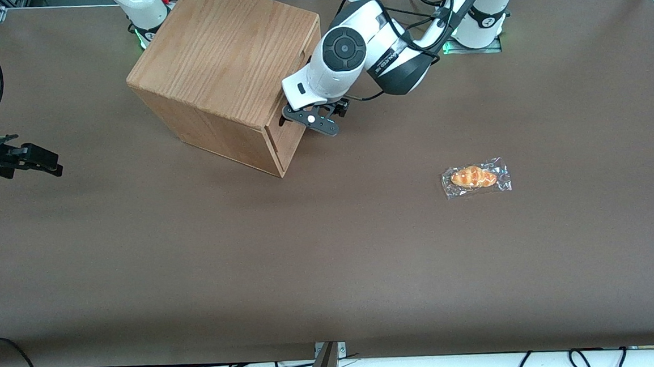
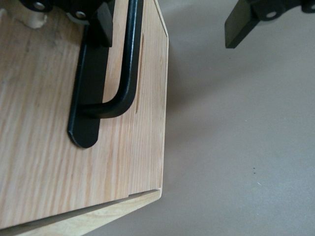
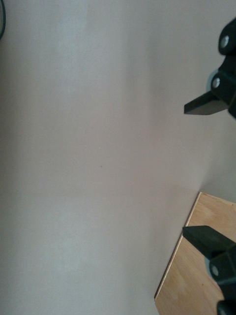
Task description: Open top drawer with left arm
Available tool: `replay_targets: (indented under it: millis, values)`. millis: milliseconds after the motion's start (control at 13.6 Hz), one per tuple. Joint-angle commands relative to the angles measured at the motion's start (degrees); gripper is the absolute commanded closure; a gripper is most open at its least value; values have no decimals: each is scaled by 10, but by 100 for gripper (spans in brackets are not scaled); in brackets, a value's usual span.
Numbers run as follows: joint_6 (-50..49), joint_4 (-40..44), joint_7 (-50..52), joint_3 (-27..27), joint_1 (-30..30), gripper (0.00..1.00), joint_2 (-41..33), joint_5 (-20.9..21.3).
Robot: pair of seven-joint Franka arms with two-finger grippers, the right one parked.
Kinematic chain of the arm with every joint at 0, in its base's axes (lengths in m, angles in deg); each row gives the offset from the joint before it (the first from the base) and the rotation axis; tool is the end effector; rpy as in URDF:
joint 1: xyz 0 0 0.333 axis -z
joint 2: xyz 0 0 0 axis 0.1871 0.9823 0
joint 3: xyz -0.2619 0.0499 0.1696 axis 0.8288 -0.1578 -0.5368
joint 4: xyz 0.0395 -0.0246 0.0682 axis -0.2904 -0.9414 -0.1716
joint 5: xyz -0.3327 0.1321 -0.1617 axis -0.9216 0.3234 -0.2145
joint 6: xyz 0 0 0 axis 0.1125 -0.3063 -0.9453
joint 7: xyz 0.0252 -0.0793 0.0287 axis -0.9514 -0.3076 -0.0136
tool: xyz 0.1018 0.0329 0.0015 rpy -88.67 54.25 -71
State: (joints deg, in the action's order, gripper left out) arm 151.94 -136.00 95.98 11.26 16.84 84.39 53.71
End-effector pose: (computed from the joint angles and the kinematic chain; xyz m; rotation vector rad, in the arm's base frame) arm 0.4460 -0.5066 0.3867 2.8043 -0.5206 -0.3560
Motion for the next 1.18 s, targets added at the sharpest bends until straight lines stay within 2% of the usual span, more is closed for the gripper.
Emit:
replay_targets:
  millis: [0, 1106]
  values:
    - [5, -11, -19, -4, 0, 0, -5, -14]
    - [-19, -22, -18, -5, -29, 0, -21, -12]
